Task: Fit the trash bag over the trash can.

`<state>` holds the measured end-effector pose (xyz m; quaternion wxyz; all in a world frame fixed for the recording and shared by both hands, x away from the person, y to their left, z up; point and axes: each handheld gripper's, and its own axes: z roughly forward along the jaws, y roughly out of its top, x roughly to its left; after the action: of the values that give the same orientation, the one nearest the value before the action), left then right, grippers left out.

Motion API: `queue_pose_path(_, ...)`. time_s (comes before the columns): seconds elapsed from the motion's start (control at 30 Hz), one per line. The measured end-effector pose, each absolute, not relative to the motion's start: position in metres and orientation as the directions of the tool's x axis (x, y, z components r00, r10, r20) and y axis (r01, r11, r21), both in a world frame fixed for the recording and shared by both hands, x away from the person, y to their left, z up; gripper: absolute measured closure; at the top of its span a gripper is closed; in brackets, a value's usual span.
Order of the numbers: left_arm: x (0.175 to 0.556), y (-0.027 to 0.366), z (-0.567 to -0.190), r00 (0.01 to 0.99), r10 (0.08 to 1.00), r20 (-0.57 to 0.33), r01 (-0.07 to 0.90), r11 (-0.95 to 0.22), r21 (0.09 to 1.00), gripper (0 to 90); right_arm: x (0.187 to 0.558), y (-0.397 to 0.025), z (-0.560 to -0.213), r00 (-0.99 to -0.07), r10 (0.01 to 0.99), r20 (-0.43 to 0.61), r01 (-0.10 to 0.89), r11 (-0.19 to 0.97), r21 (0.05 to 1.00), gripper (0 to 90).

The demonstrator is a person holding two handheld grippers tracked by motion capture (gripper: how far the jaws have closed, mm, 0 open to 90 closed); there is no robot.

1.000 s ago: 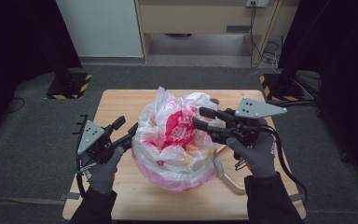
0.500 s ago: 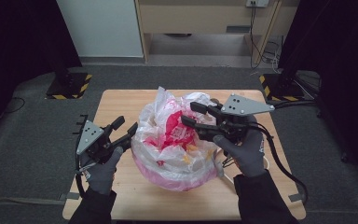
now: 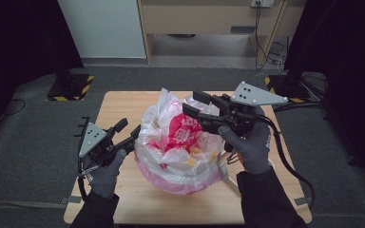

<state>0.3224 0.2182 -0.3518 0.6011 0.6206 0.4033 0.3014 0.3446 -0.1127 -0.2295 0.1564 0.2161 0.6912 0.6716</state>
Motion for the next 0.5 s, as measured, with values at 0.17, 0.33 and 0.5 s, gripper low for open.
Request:
queue_pose_path(0.17,0.322,0.219,-0.352,0.492,0.863,-0.11,0.137,0.048,0.989,41.1,0.347,-0.101,-0.225,-0.861,0.505,0.07,0.084,0.005,0.996,46.8)
queue_pose_path(0.33,0.322,0.218,-0.352,0.495,0.86,-0.121,0.139,0.058,0.989,41.0,0.348,-0.089,-0.223,-0.862,0.504,0.063,0.079,0.011,0.997,46.7)
queue_pose_path(0.5,0.323,0.218,-0.352,0.495,0.861,-0.12,0.14,0.058,0.988,41.0,0.35,-0.079,-0.222,-0.863,0.501,0.068,0.08,0.003,0.997,46.6)
